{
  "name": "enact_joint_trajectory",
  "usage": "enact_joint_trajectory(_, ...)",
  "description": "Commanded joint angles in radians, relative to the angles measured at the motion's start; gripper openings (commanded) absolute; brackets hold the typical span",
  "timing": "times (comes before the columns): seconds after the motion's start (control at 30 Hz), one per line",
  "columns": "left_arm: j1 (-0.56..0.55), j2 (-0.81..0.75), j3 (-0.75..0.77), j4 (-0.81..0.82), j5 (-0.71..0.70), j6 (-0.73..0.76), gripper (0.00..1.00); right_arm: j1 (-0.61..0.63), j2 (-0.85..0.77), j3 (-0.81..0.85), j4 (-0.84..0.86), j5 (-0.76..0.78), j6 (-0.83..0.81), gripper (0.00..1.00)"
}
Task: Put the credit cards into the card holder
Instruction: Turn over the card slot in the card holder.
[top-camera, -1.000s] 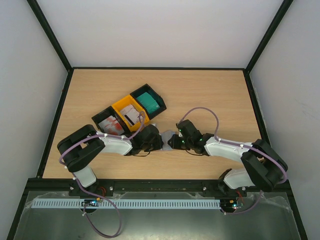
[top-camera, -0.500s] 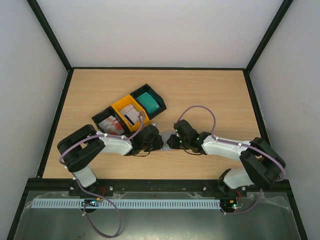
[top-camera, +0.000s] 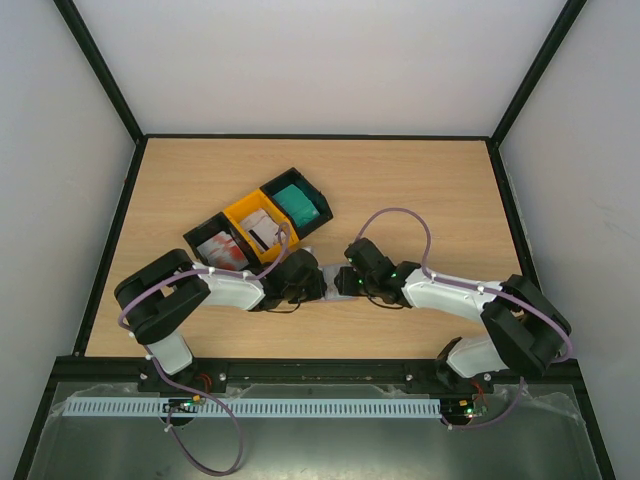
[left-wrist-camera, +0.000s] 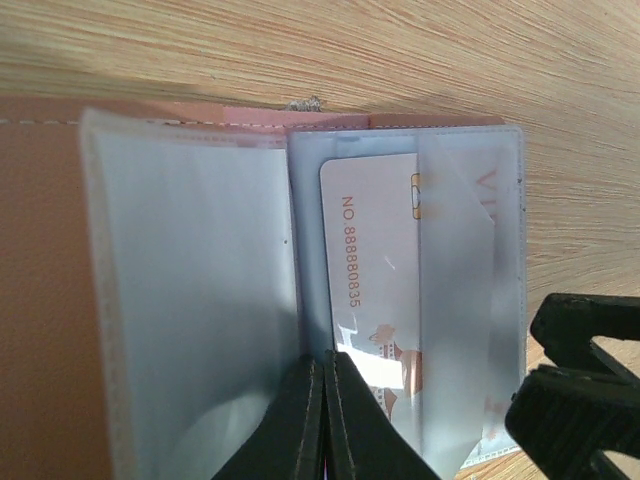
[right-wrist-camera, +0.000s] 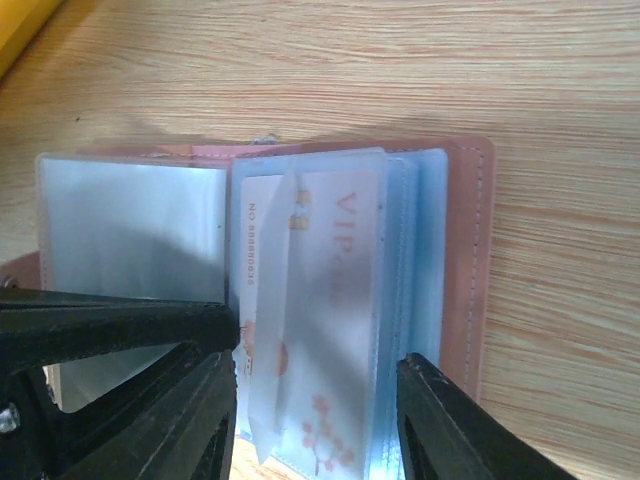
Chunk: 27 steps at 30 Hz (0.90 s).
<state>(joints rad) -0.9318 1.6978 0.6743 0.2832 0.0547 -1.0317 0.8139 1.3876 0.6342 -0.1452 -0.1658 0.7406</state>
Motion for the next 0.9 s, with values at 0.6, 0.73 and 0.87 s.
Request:
enact_joint_trajectory(0.6,0.002,0.056,-0.016,-0.091,-0.029,0.015,0.03,0.008,0.028,0.006,0.003,-0.038,0.005,0.34)
enact_joint_trajectory(0.73,0.002,0.056,-0.015,-0.091,-0.027,0.015,0.03,0.007,0.027,0.001,0.031,-0.080,0.006,0.30)
enact_joint_trajectory(0.87,0.002,0.057,-0.017,-0.090,-0.027,0.016,0.03,0.007,0.030,-0.006,0.059,-0.118,0.020,0.30)
